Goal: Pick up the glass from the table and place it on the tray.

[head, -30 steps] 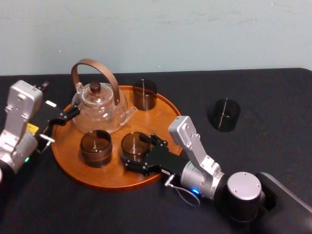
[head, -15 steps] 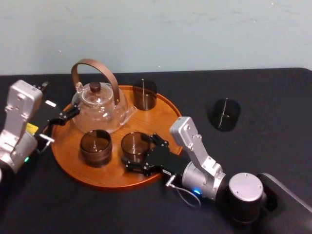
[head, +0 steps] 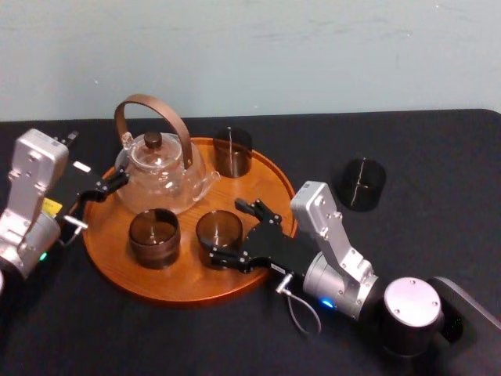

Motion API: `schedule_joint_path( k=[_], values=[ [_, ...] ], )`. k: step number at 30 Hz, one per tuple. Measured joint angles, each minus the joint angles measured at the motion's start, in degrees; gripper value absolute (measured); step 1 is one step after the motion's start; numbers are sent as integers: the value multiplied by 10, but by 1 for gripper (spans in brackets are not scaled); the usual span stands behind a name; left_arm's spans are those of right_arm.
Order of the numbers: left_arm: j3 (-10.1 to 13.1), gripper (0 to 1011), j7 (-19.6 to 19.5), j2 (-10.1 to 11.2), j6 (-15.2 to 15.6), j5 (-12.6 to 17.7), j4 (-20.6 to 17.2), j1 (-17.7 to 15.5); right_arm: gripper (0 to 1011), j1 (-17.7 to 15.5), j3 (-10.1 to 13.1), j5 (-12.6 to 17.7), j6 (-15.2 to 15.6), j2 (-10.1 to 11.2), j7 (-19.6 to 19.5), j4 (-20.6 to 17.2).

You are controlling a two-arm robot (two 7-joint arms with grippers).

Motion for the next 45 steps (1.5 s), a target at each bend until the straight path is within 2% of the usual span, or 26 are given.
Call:
schedule_joint_path(
  k=[16,17,26,35,45],
  values=[
    [0,1001,0,0,0,0,0,0,1002,-48,27,27,7,41,1,-77],
    [0,1001,0,0,0,0,0,0,1002,-59,35,36,8,50,2,-91],
    [0,1001,0,0,0,0,0,0,1002,-102,70,64,9,79,-7,-127],
    [0,1001,0,0,0,0,0,0,1002,-131,101,81,5,97,-15,-137],
    [0,1001,0,0,0,0,0,0,1002,-141,118,83,2,101,-19,-127]
  ],
)
